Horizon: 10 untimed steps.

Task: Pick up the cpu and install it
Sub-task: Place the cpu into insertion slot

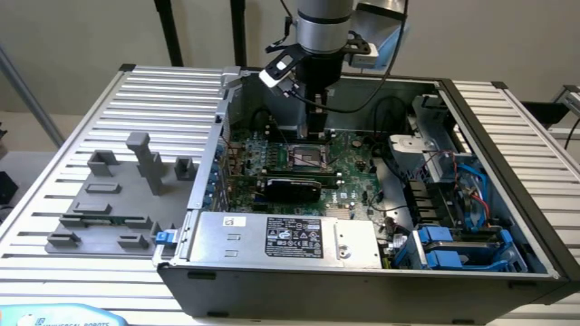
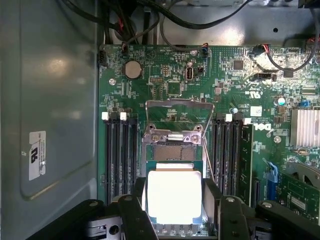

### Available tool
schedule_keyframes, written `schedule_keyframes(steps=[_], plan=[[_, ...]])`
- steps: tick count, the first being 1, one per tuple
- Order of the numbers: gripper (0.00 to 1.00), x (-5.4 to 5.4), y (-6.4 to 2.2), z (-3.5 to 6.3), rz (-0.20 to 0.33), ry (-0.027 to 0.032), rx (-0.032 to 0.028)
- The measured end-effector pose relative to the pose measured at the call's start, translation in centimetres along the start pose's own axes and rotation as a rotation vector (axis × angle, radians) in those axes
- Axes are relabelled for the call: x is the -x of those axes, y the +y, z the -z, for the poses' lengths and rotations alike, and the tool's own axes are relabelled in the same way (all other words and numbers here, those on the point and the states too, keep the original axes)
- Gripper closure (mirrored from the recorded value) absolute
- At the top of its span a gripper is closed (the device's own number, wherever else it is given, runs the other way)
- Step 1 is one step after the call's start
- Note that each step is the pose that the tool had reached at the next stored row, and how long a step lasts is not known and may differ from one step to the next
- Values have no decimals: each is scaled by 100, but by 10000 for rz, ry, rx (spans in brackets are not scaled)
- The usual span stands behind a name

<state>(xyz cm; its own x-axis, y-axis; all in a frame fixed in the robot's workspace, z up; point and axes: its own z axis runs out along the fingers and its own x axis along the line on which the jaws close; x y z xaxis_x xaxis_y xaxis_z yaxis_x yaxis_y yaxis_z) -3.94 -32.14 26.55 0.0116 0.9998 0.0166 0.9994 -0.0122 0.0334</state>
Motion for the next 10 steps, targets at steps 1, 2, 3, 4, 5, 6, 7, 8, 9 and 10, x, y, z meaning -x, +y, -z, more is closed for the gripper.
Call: schedule_keyframes(steps=[1, 2, 3, 4, 5, 6, 7, 8, 9, 10], plan=[[45, 0, -1, -18, 0, 0, 0], [45, 1, -1, -37, 0, 0, 0], [45, 1, -2, -55, 1, 0, 0], [45, 1, -3, -72, 0, 0, -1], [45, 2, -3, -90, 0, 0, 0], [45, 2, -4, -109, 0, 1, 0], [45, 2, -4, -127, 0, -1, -2], [45, 2, -5, -146, 0, 0, -3], [45, 3, -6, -164, 0, 0, -4], [45, 3, -6, -182, -1, 0, -6]])
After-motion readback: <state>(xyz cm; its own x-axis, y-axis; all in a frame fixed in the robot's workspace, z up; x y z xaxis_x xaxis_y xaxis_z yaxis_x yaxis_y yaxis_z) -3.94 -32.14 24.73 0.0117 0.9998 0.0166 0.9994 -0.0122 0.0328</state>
